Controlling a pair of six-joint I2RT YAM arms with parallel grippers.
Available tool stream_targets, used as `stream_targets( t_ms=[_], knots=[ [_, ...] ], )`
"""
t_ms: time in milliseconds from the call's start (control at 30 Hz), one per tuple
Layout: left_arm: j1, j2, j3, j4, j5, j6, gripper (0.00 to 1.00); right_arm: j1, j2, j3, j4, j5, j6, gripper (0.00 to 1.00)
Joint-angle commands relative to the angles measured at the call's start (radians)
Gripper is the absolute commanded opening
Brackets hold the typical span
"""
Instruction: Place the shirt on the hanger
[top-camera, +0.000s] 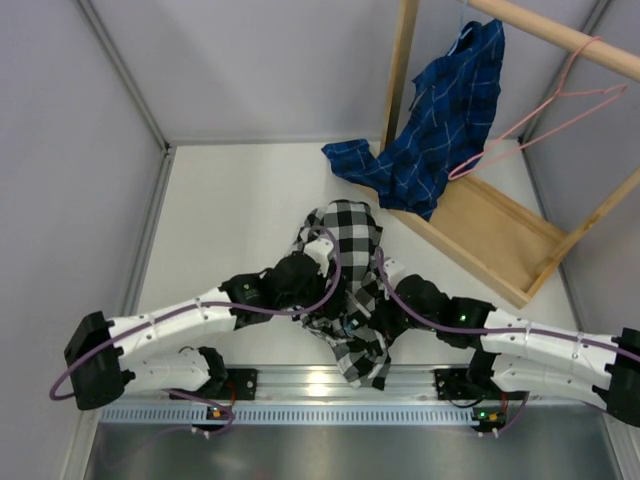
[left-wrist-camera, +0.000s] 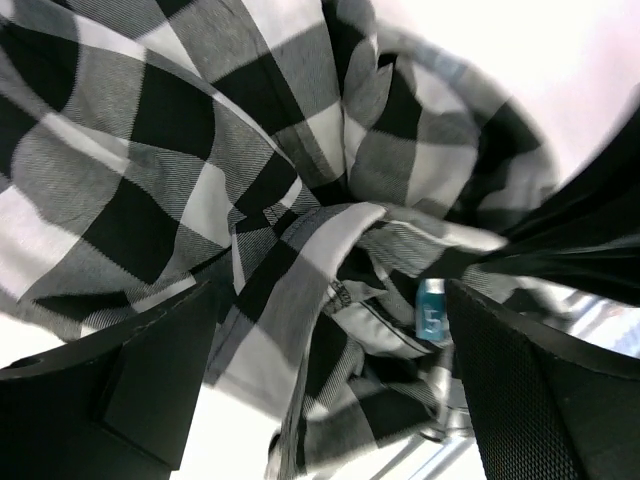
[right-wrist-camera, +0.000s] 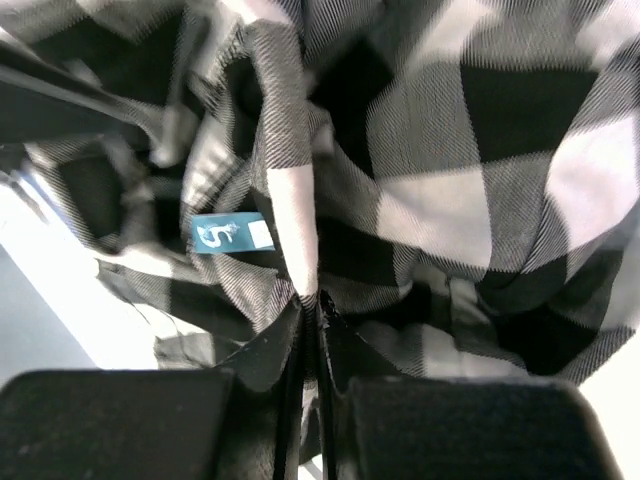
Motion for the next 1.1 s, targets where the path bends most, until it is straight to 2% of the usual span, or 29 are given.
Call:
stream_targets(
  t_ms=[0,67,133,200,233,300,333,367,400,433,467,500,533,567,667,800,933,1000,1067],
  knots=[
    [0.002,0.065,0.012,0.113,0.041,0.148,0.97,0.017,-0.077,0.065,0.025,0.069,-0.005,0.02],
    [0.002,0.109,0.025,0.116,0.117,0.177,0.93,0.017,-0.105,0.055,0.011,0.067,-0.005,0.02],
    [0.001,0.138,0.032,0.115,0.177,0.203,0.84,0.017,-0.149,0.039,0.002,0.067,-0.008,0.01],
    [0.001,0.174,0.043,0.115,0.171,0.204,0.71,0.017,-0.194,0.027,0.002,0.072,-0.009,0.01],
    [0.002,0.181,0.044,0.116,0.167,0.202,0.47,0.017,-0.206,0.018,0.0,0.073,-0.011,0.01],
    [0.001,0.195,0.048,0.119,0.168,0.196,0.26,0.015,-0.237,0.013,-0.009,0.089,-0.011,0.01],
    [0.002,0.195,0.051,0.119,0.17,0.193,0.09,0.015,-0.241,0.013,-0.015,0.096,-0.009,0.01],
    [0.002,0.189,0.052,0.119,0.171,0.19,0.02,0.017,-0.249,0.013,-0.02,0.102,-0.009,0.02],
    [0.002,0.183,0.058,0.121,0.165,0.182,0.0,0.017,-0.251,0.018,-0.021,0.106,-0.011,0.09],
    [0.001,0.174,0.064,0.119,0.156,0.179,0.0,0.015,-0.251,0.021,-0.021,0.104,-0.012,0.25],
    [0.001,0.153,0.071,0.118,0.098,0.18,0.0,0.017,-0.249,0.025,-0.024,0.103,-0.011,0.5],
    [0.001,0.14,0.086,0.116,0.067,0.171,0.0,0.018,-0.249,0.028,-0.021,0.09,-0.012,0.58],
    [0.002,0.13,0.095,0.115,0.04,0.167,0.0,0.017,-0.249,0.033,-0.017,0.081,-0.015,0.71],
    [0.002,0.105,0.103,0.11,0.018,0.165,0.0,0.017,-0.243,0.035,-0.011,0.052,-0.017,0.74],
    [0.002,0.074,0.126,0.112,-0.007,0.158,0.0,0.017,-0.203,0.039,0.003,0.017,-0.029,0.8],
    [0.002,0.073,0.138,0.11,-0.057,0.119,0.0,0.031,-0.156,0.019,0.006,0.015,-0.016,0.79],
    [0.002,0.071,0.146,0.092,-0.225,0.041,0.0,0.08,-0.148,-0.001,0.042,0.018,0.023,0.77],
    [0.002,0.073,0.147,0.092,-0.258,0.0,0.0,0.106,-0.133,-0.007,0.077,0.036,0.031,0.74],
    [0.002,0.071,0.155,0.09,-0.278,-0.029,0.0,0.113,-0.093,-0.005,0.12,0.055,0.032,0.65]
  ],
)
